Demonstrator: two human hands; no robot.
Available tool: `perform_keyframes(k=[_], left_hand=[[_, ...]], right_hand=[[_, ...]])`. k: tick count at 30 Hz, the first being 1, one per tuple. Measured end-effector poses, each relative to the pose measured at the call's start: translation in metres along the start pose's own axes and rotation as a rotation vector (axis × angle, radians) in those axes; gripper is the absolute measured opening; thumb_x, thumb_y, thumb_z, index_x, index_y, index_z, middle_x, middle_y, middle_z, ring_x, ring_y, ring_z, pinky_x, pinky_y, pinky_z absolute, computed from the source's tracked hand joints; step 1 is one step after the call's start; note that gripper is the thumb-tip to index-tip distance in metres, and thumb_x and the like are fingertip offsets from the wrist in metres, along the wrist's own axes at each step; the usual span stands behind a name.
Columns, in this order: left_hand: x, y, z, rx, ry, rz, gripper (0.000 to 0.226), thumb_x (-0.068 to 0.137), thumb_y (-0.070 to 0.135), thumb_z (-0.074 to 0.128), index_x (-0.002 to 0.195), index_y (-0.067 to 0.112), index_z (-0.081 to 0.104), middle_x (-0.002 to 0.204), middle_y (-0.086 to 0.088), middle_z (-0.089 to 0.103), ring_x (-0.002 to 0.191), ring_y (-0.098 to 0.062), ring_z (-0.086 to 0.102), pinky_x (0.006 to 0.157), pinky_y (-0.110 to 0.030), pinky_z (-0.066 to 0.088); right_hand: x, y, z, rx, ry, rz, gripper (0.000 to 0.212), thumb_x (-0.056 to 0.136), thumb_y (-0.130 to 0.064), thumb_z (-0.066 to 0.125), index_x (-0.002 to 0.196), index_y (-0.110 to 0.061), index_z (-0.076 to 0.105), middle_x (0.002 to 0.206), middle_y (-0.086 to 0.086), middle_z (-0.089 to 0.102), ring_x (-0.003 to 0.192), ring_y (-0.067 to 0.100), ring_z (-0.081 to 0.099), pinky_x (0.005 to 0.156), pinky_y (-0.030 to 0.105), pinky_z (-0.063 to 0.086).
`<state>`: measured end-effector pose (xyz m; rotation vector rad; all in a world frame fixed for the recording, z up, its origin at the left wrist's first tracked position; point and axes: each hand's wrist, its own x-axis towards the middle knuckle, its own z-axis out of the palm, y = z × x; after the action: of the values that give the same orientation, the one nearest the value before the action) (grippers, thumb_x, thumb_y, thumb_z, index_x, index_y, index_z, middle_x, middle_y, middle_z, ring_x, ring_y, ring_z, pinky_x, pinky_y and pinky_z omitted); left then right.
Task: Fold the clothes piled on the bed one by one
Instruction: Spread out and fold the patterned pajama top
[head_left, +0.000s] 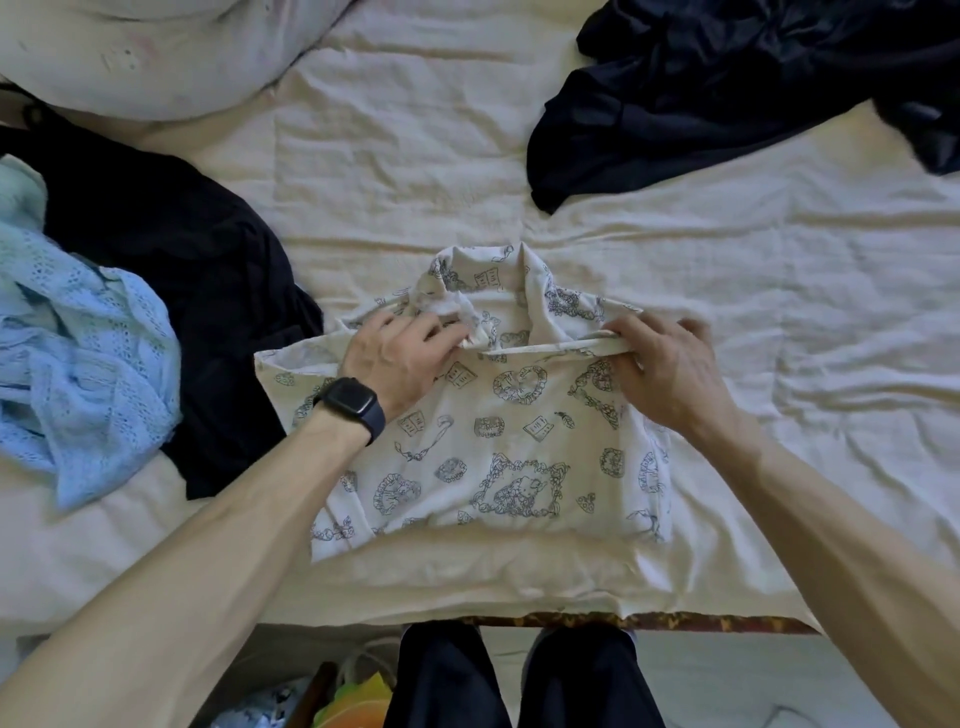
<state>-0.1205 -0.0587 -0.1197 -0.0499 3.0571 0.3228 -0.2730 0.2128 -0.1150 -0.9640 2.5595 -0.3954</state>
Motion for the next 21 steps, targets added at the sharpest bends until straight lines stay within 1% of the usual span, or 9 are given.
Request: perform_keyframes(k=[2,4,6,8,11,13,16,19,21], left_hand=[[0.015,-0.004,-0.002,-0.018,0.012,-0.028,0.016,0.093,0.02,0.069,0.107,0.013,0.073,0.079,-0.009,0.067,0.059,-0.025,0.062,0.063,-0.031,0.04],[0.034,-0.007,-0.004,-0.062,-0.016,-0.1,0.024,0.099,0.027,0.056,0.115,0.015,0.069,0.087,-0.011,0.065,0.068,-0.028,0.062,0.066,-0.033,0.035],[0.048,-0.009,0.0,-0.063,-0.059,-0.226,0.033,0.1,0.033,0.05,0.131,0.025,0.059,0.107,-0.009,0.064,0.091,-0.03,0.061,0.077,-0.04,0.04],[0.045,-0.009,0.006,-0.057,-0.07,-0.374,0.047,0.096,0.038,0.053,0.141,0.029,0.048,0.129,-0.006,0.056,0.114,-0.03,0.053,0.095,-0.045,0.038],[0.0,-0.008,0.003,-0.112,0.093,-0.564,0.055,0.09,0.039,0.059,0.142,0.023,0.048,0.142,-0.009,0.047,0.126,-0.031,0.046,0.105,-0.048,0.036],[-0.047,-0.002,0.002,-0.131,0.199,-0.717,0.059,0.086,0.038,0.066,0.138,0.016,0.051,0.143,-0.013,0.046,0.129,-0.033,0.046,0.104,-0.049,0.039],[-0.122,0.025,0.004,-0.18,0.259,-1.009,0.067,0.08,0.042,0.074,0.131,0.004,0.052,0.138,-0.019,0.048,0.125,-0.038,0.047,0.096,-0.053,0.044],[-0.176,0.062,0.004,-0.287,0.2,-1.148,0.072,0.077,0.057,0.068,0.116,0.0,0.05,0.125,-0.021,0.05,0.112,-0.039,0.049,0.084,-0.053,0.049],[-0.193,0.081,0.005,-0.399,0.127,-1.224,0.07,0.075,0.057,0.076,0.113,0.004,0.048,0.119,-0.017,0.049,0.104,-0.038,0.053,0.078,-0.049,0.052]], right_hand=[[0.014,0.002,0.001,0.018,0.045,0.039,0.037,0.09,-0.029,0.041,0.115,-0.019,0.067,0.096,0.005,0.067,0.087,0.031,0.064,0.089,0.04,0.029],[0.032,0.006,0.006,0.014,0.069,0.11,0.04,0.093,-0.037,0.036,0.118,-0.022,0.063,0.099,0.005,0.065,0.089,0.029,0.061,0.088,0.037,0.025],[0.048,0.01,0.014,-0.05,0.04,0.222,0.037,0.097,-0.04,0.042,0.128,-0.026,0.058,0.114,0.008,0.064,0.107,0.031,0.056,0.095,0.042,0.028],[0.052,0.009,0.022,-0.084,0.014,0.364,0.044,0.097,-0.042,0.048,0.137,-0.025,0.051,0.132,0.012,0.057,0.126,0.033,0.047,0.105,0.05,0.029],[0.03,-0.013,0.023,-0.015,0.142,0.397,0.049,0.092,-0.039,0.056,0.138,-0.02,0.051,0.141,0.01,0.05,0.133,0.032,0.038,0.108,0.051,0.028],[0.002,-0.037,0.025,0.037,0.157,0.346,0.049,0.09,-0.032,0.061,0.136,-0.02,0.051,0.146,0.008,0.045,0.136,0.031,0.034,0.109,0.05,0.028],[-0.04,-0.085,0.038,0.041,0.048,0.252,0.053,0.089,-0.03,0.067,0.138,-0.016,0.053,0.154,0.012,0.04,0.143,0.034,0.031,0.112,0.052,0.027],[-0.075,-0.14,0.061,0.061,-0.035,0.113,0.053,0.086,-0.028,0.072,0.134,-0.014,0.056,0.151,0.013,0.045,0.143,0.032,0.033,0.109,0.051,0.03],[-0.093,-0.168,0.075,0.062,-0.105,0.015,0.052,0.084,-0.027,0.07,0.132,-0.014,0.057,0.149,0.013,0.048,0.142,0.033,0.037,0.108,0.051,0.034]])
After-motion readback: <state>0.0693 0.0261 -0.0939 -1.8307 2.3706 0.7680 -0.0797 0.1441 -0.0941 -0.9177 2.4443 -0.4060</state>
